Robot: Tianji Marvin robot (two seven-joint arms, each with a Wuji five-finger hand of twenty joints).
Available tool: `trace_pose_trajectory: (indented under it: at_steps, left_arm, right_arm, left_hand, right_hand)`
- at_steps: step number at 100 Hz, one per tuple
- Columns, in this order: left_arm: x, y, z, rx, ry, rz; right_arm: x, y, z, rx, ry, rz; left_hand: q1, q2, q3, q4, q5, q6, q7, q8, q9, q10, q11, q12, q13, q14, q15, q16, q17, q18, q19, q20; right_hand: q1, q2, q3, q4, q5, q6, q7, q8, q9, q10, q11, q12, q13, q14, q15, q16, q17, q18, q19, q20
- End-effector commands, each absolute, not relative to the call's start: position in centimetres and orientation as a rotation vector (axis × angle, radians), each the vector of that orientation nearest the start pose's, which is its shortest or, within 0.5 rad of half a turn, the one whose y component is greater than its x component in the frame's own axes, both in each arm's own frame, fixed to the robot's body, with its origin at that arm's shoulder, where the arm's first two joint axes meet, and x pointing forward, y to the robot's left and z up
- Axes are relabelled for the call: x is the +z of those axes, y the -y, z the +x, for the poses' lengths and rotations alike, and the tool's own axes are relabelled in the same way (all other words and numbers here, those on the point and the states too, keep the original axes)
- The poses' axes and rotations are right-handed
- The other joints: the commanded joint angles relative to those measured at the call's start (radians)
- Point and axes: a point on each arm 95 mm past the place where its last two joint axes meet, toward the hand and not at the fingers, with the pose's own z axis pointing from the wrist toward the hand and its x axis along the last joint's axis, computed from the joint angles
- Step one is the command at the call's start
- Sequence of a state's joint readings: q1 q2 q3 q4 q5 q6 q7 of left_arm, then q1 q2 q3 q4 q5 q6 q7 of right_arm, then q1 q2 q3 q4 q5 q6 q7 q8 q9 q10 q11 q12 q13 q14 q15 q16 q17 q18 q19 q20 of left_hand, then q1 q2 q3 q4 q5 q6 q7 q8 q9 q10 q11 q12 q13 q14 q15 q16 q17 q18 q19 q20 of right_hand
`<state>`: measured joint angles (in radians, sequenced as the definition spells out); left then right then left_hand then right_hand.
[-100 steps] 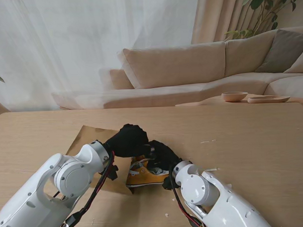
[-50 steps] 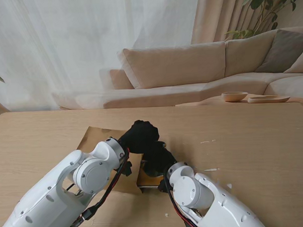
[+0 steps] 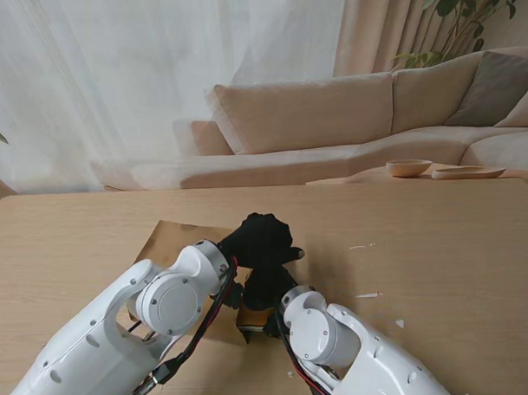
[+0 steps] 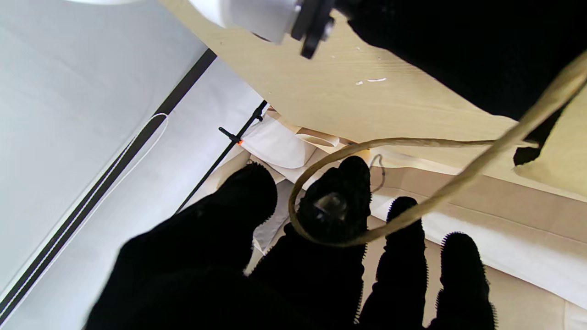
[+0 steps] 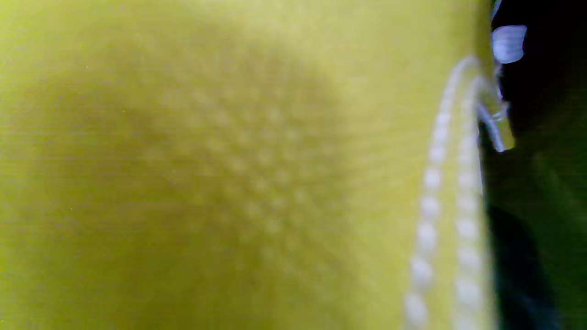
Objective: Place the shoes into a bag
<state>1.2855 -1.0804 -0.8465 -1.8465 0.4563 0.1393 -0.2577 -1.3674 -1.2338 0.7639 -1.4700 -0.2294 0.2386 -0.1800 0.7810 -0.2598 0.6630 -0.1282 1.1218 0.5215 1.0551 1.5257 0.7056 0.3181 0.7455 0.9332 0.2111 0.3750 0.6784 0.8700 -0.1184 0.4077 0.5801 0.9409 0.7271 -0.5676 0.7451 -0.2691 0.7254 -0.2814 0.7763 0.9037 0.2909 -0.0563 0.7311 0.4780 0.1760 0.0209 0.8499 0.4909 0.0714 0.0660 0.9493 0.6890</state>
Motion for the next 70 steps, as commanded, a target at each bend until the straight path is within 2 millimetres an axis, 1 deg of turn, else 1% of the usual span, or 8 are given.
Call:
trace_pose_trajectory:
  at_steps: [1, 16, 43, 56, 70]
  left_arm:
    - [-22.5, 16.0, 37.5, -1.976, -1.809, -1.422]
    - [-22.4, 16.4, 37.1, -1.999, -1.821, -1.458]
    - [-22.1, 17.7, 37.7, -2.043, -1.892, -1.437]
    - [-22.0, 18.2, 37.5, -2.045, -1.931, -1.464]
    - [-22.0, 18.8, 37.2, -2.048, -1.961, -1.446]
  right_arm:
    - [-35.4, -16.5, 38.7, -2.025, 1.357, -2.200]
    - [-35.2, -16.8, 38.8, -2.031, 1.339, -2.193]
    - [-35.3, -17.6, 38.9, -2.031, 1.349, -2.156]
    - [-35.3, -18.0, 39.1, -2.028, 1.339, -2.152]
    - [-35.2, -18.5, 39.3, -2.027, 1.332, -2.143]
  left_hand:
    - [0.017, 0.020, -0.011, 0.022, 0.024, 0.039, -0.001, 0.044, -0.011, 0.023, 0.003, 0.020, -0.033, 0.013, 0.004, 0.023, -0.010, 0.008, -0.012, 0.020]
    - [0.016, 0.019, -0.010, 0.021, 0.024, 0.040, -0.005, 0.043, -0.013, 0.025, 0.000, 0.019, -0.038, 0.012, 0.001, 0.022, -0.011, 0.008, -0.010, 0.019]
    - [0.005, 0.015, -0.009, 0.022, 0.017, 0.023, -0.021, 0.037, -0.033, 0.006, 0.000, 0.023, -0.045, -0.007, -0.002, 0.020, -0.006, 0.002, 0.014, 0.023]
    - [0.006, 0.012, -0.007, 0.022, 0.015, 0.027, -0.024, 0.036, -0.039, 0.006, -0.001, 0.023, -0.049, -0.009, -0.003, 0.020, -0.007, 0.002, 0.016, 0.020]
    - [0.002, 0.012, -0.006, 0.022, 0.016, 0.019, -0.023, 0.036, -0.035, 0.002, -0.003, 0.023, -0.043, -0.009, -0.003, 0.020, -0.005, 0.002, 0.021, 0.019]
  right_hand:
    - [0.026, 0.221, 0.074, 0.039, 0.034, -0.160, 0.105, 0.012, 0.104, -0.017, 0.275, 0.091, 0.022, -0.001, 0.029, 0.018, 0.037, -0.099, 0.267, 0.038]
    - [0.025, 0.222, 0.072, 0.039, 0.031, -0.163, 0.105, 0.011, 0.105, -0.019, 0.274, 0.089, 0.027, 0.000, 0.036, 0.021, 0.039, -0.101, 0.283, 0.039]
    - [0.024, 0.225, 0.064, 0.039, 0.028, -0.168, 0.104, 0.008, 0.107, -0.020, 0.274, 0.087, 0.034, 0.001, 0.038, 0.022, 0.055, -0.109, 0.332, 0.049]
    - [0.026, 0.226, 0.060, 0.039, 0.025, -0.167, 0.105, 0.005, 0.112, -0.022, 0.270, 0.084, 0.036, 0.002, 0.038, 0.023, 0.060, -0.111, 0.350, 0.053]
    - [0.028, 0.227, 0.057, 0.040, 0.024, -0.166, 0.107, 0.004, 0.116, -0.021, 0.267, 0.080, 0.040, 0.003, 0.039, 0.023, 0.069, -0.111, 0.367, 0.056]
